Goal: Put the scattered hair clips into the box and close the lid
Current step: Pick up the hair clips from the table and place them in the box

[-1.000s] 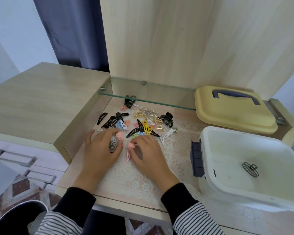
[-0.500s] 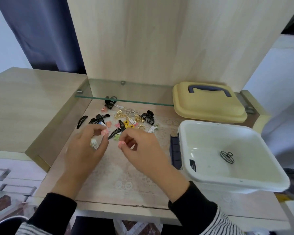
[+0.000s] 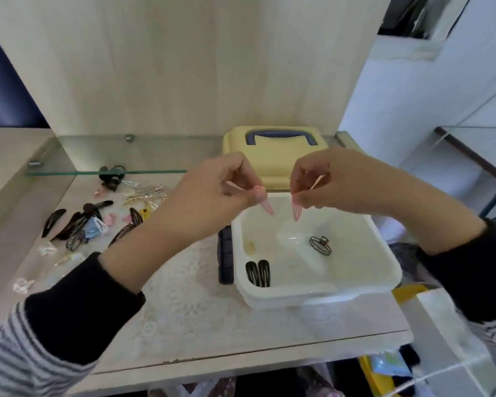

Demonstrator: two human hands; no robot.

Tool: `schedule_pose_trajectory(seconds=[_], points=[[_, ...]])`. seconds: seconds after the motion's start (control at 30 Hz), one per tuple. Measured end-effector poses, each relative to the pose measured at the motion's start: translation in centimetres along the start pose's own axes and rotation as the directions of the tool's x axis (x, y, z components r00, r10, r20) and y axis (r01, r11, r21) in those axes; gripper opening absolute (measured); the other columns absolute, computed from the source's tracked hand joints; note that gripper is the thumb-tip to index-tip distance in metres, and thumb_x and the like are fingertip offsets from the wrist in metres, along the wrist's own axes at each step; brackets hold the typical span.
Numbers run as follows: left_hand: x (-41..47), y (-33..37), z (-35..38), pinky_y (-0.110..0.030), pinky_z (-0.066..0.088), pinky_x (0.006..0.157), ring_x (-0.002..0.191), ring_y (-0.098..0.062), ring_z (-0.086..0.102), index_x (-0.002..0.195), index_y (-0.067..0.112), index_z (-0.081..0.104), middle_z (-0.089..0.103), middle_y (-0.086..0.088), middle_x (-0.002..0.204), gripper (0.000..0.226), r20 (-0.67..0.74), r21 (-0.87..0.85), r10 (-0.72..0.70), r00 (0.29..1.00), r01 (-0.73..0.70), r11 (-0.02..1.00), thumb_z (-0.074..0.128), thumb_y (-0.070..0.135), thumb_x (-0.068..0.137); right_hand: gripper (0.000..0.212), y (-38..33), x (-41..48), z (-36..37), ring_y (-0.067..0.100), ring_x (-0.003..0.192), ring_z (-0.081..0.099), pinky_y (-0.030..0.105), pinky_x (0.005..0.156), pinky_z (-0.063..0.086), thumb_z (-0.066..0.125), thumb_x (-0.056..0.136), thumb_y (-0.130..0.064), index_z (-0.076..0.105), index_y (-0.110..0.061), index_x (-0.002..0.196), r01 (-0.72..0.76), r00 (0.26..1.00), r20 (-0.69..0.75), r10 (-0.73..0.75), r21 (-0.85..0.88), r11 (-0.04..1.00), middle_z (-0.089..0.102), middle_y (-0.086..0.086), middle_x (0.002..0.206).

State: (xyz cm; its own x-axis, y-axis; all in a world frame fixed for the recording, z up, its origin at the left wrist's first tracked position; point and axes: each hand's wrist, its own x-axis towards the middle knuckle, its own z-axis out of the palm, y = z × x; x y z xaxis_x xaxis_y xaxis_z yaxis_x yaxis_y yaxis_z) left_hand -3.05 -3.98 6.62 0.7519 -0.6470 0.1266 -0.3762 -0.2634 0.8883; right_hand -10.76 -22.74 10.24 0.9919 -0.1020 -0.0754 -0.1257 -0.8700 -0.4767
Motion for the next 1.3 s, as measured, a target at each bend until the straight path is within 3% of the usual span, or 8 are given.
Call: schedule_pose_trajectory(seconds=[0.3, 0.5, 0.63, 0.7, 0.83, 1.1, 1.23, 1.3], points=[[5.5, -1.2, 7.6, -0.009, 0.041, 0.043, 0.050, 0.008, 0.054, 0.085, 0.025, 0.067, 0.073, 0.006, 0.083, 0.004, 0.503, 0.534, -0.263, 0.823, -0.056, 0.844, 0.066, 0.021, 0.087, 0.013, 5.3, 1.2, 2.6, 0.008, 0.062, 0.065, 0.019, 0.059, 0.048, 0.065, 0.080, -0.011, 0.067, -0.022, 0.075, -0.112, 0.870, 0.422, 0.254, -0.334, 0.936, 0.069, -0.007, 0.067], [7.5, -3.1, 10.3, -0.020, 0.039, 0.049, 0.065, -0.018, 0.054, 0.084, 0.012, 0.068, 0.061, -0.002, 0.076, 0.006, 0.619, 0.622, -0.360, 0.698, -0.155, 0.768, 0.067, 0.017, 0.083, 0.011, 6.8, 3.0, 7.0, 0.022, 0.080, 0.056, 0.027, 0.069, 0.045, 0.062, 0.083, -0.002, 0.060, -0.012, 0.078, 0.043, 0.819, 0.513, 0.257, -0.502, 0.864, 0.052, -0.002, 0.068], [8.2, -4.0, 10.9, -0.014, 0.037, 0.045, 0.057, -0.019, 0.048, 0.095, -0.002, 0.071, 0.059, -0.006, 0.070, 0.023, 0.651, 0.620, -0.481, 0.587, -0.048, 0.783, 0.062, 0.014, 0.081, 0.018, 7.8, 3.4, 7.7, 0.027, 0.102, 0.050, 0.026, 0.082, 0.032, 0.059, 0.087, -0.003, 0.064, -0.002, 0.105, 0.131, 0.844, 0.500, 0.195, -0.545, 0.828, 0.059, 0.007, 0.099], [8.4, -4.4, 11.4, -0.022, 0.042, 0.056, 0.056, -0.018, 0.049, 0.091, -0.002, 0.071, 0.060, -0.007, 0.068, 0.018, 0.674, 0.584, -0.494, 0.549, 0.013, 0.812, 0.065, 0.011, 0.081, 0.004, 7.8, 3.6, 7.5, 0.024, 0.087, 0.050, 0.031, 0.082, 0.039, 0.062, 0.086, -0.005, 0.062, -0.010, 0.086, 0.130, 0.840, 0.503, 0.204, -0.552, 0.824, 0.053, 0.004, 0.080], [8.5, -4.7, 12.7, -0.028, 0.050, 0.065, 0.056, -0.014, 0.053, 0.073, 0.016, 0.068, 0.061, -0.002, 0.064, 0.010, 0.690, 0.522, -0.457, 0.562, 0.051, 0.851, 0.071, 0.011, 0.081, 0.012, 7.8, 3.6, 6.4, 0.011, 0.053, 0.042, 0.029, 0.061, 0.045, 0.061, 0.088, -0.016, 0.052, -0.018, 0.080, -0.028, 0.863, 0.434, 0.259, -0.471, 0.882, 0.046, -0.004, 0.064], [8.9, -4.4, 14.0, -0.016, 0.042, 0.047, 0.038, 0.000, 0.046, 0.055, 0.024, 0.055, 0.055, 0.005, 0.054, 0.032, 0.658, 0.512, -0.427, 0.620, 0.047, 0.857, 0.066, 0.010, 0.082, 0.034, 6.7, 4.3, 4.7, 0.018, 0.060, 0.042, 0.030, 0.065, 0.037, 0.050, 0.091, -0.004, 0.043, -0.014, 0.059, -0.007, 0.760, 0.540, 0.362, -0.550, 0.835, 0.043, 0.001, 0.065], [8.7, -4.2, 14.3, -0.021, 0.045, 0.054, 0.050, -0.010, 0.051, 0.060, 0.022, 0.058, 0.057, 0.002, 0.058, 0.024, 0.673, 0.495, -0.412, 0.614, 0.041, 0.868, 0.070, 0.016, 0.080, 0.010, 6.0, 4.0, 3.4, 0.016, 0.060, 0.041, 0.026, 0.053, 0.032, 0.050, 0.092, -0.010, 0.059, -0.009, 0.087, 0.052, 0.856, 0.428, 0.290, -0.630, 0.775, 0.040, -0.002, 0.068], [8.6, -4.0, 14.4, -0.021, 0.046, 0.056, 0.052, -0.009, 0.051, 0.067, 0.023, 0.061, 0.058, 0.002, 0.061, 0.018, 0.690, 0.494, -0.412, 0.595, 0.028, 0.869, 0.070, 0.018, 0.082, 0.020, 5.7, 3.6, 2.6, 0.019, 0.073, 0.045, 0.023, 0.048, 0.029, 0.049, 0.093, -0.010, 0.059, -0.012, 0.109, 0.026, 0.889, 0.375, 0.261, -0.611, 0.791, 0.051, -0.001, 0.081]])
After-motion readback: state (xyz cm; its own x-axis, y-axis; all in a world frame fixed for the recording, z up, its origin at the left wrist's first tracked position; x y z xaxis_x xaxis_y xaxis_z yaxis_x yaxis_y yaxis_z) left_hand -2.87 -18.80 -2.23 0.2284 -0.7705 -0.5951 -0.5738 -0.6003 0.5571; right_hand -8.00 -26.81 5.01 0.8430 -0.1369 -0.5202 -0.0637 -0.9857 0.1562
